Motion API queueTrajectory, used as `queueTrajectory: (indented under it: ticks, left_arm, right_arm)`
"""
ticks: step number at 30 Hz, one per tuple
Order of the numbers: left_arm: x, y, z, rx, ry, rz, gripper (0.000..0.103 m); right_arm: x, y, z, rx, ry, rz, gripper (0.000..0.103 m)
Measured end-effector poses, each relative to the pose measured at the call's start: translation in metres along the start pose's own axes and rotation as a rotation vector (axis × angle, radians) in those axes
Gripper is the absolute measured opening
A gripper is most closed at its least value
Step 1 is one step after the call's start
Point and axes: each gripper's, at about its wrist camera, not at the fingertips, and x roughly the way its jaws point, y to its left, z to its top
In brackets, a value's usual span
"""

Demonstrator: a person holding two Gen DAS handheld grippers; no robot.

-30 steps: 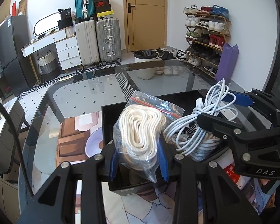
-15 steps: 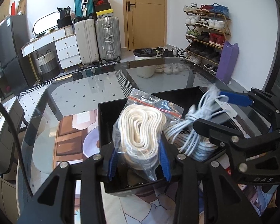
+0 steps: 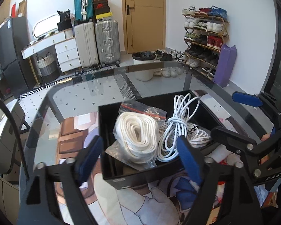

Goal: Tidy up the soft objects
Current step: 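Open both tools and withdraw them toward the foam roll and red bag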

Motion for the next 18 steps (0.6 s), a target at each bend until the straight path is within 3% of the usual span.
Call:
queueTrajectory:
  ticks: [5,18]
  left_arm:
    - [-0.015,0.002,-0.004,-0.008,-0.023,0.012,0.102]
    - [-0.036,0.012,-0.028,-0.058,-0.021,0.056,0.103]
  right_arm:
    - [-0.014,-0.008,-0.004,0.040,0.006,0.022,0.102]
    - [-0.034,-0.019,-0.029,0.070,0.057,-0.006,0.102]
